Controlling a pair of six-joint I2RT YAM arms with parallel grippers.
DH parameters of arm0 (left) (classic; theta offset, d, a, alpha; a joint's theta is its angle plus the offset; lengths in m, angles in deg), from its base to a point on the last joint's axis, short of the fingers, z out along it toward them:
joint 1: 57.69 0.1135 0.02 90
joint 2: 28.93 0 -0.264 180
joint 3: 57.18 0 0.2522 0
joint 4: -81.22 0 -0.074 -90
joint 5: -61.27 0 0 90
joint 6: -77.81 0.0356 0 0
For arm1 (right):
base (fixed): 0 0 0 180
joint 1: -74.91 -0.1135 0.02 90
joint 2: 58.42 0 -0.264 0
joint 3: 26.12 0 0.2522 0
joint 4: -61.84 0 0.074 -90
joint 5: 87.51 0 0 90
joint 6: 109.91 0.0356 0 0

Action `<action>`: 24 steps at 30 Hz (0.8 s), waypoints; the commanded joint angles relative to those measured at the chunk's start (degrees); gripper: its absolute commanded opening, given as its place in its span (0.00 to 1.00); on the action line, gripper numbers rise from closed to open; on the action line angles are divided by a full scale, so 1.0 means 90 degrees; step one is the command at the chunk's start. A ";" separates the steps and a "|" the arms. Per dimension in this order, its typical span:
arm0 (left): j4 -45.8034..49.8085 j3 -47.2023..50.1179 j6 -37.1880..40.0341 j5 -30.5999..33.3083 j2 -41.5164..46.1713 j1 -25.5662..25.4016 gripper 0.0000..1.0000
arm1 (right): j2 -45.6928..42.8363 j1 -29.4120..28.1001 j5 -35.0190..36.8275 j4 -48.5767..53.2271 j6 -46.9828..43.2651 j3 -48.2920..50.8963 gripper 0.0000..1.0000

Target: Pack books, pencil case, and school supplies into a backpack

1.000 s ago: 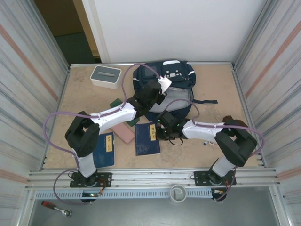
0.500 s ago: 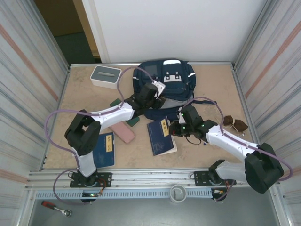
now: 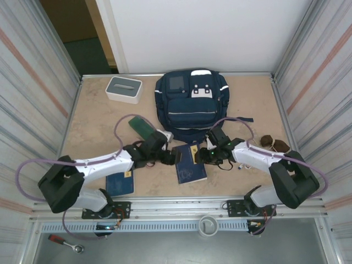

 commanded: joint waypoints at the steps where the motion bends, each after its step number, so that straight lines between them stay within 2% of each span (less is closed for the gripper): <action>1: -0.0179 0.0136 -0.0994 -0.0392 -0.0338 -0.0167 0.73 | 0.0246 0.0001 -0.0128 -0.0228 -0.0394 0.0173 0.54; 4: -0.0527 0.0228 -0.1202 -0.0448 -0.0608 -0.0329 0.70 | 0.0418 -0.0015 -0.0350 -0.0538 -0.0449 0.0306 0.54; 8: -0.1082 0.0349 -0.1391 -0.0568 -0.1017 -0.0474 0.56 | 0.0438 -0.0228 -0.0761 -0.1082 -0.0251 0.0418 0.47; 12: -0.1888 0.0620 -0.1570 -0.0763 -0.1214 -0.0485 0.41 | 0.0158 -0.0387 -0.0879 -0.1525 0.0044 0.0502 0.29; 16: -0.2069 0.0685 -0.1518 -0.0748 -0.1024 -0.0485 0.34 | -0.0288 -0.0381 -0.0978 -0.1869 0.0302 0.0585 0.10; 18: -0.2022 0.0762 -0.1474 -0.0603 -0.0795 -0.0483 0.34 | -0.0608 -0.0363 -0.0876 -0.1748 0.0264 0.0626 0.00; 20: -0.1930 0.0869 -0.1444 -0.0436 -0.0508 -0.0449 0.36 | -0.0965 -0.0295 -0.0886 -0.1693 0.0240 0.0728 0.00; 24: -0.1902 0.1174 -0.1428 -0.0515 0.0248 -0.0182 0.52 | -0.1730 -0.0100 -0.1358 -0.1770 0.0411 0.0898 0.00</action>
